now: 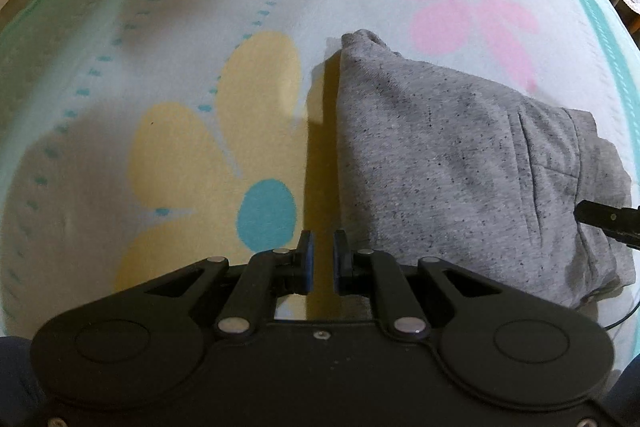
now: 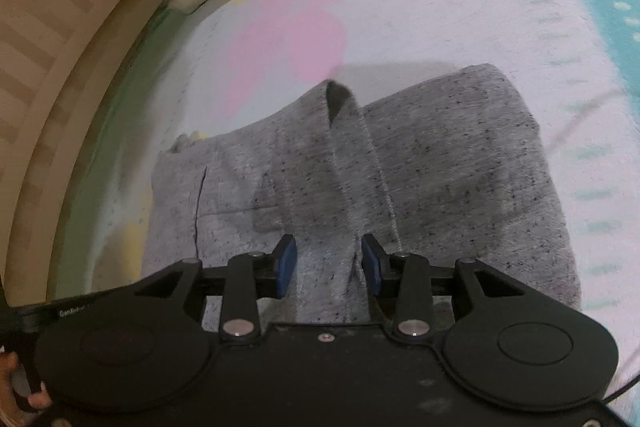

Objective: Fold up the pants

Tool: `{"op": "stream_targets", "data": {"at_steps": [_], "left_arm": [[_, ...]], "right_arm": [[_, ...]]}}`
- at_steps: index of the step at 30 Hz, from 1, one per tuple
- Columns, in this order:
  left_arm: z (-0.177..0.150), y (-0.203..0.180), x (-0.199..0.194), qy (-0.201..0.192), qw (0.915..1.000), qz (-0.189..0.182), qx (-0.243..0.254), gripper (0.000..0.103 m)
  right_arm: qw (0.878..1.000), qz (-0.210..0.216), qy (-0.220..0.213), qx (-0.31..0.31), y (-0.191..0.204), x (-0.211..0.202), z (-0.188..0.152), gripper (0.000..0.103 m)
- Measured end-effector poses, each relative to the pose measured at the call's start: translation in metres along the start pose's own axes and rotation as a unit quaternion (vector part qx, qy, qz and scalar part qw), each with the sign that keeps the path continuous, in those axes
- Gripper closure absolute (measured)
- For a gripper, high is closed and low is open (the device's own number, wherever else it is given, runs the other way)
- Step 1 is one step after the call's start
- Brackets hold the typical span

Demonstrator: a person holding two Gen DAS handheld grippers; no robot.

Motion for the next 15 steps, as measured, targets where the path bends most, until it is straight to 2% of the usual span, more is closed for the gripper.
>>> {"op": "stream_targets", "data": {"at_steps": [3, 5, 6, 7, 15], "left_arm": [[0.0, -0.001, 0.001, -0.002, 1.0, 0.002, 0.002, 0.087], [0.001, -0.002, 0.001, -0.004, 1.0, 0.004, 0.006, 0.087], [0.001, -0.002, 0.0, -0.007, 0.9999, 0.006, 0.009, 0.087], [0.001, -0.004, -0.001, -0.009, 0.9999, 0.008, 0.012, 0.087], [0.001, -0.016, -0.012, -0.025, 0.9989, 0.012, 0.039, 0.086]], "right_arm": [[1.0, 0.009, -0.002, -0.005, 0.003, 0.002, -0.001, 0.063], [1.0, 0.007, -0.004, -0.014, 0.005, 0.002, -0.002, 0.071], [1.0, 0.008, -0.007, -0.021, 0.007, 0.001, -0.004, 0.088], [1.0, 0.009, -0.009, -0.028, 0.01, -0.001, -0.004, 0.096], [0.991, -0.034, -0.058, -0.117, 0.047, -0.029, -0.003, 0.097]]}}
Point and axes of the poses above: each gripper's, at about its wrist camera, not at the fingertips, and x roughly the way its jaws point, y to its left, z to its top, the point moved 6 cm from there along x, roughly the way its jaws point, and after that the axes turned 2 degrees about -z, right-handed, at the moved point
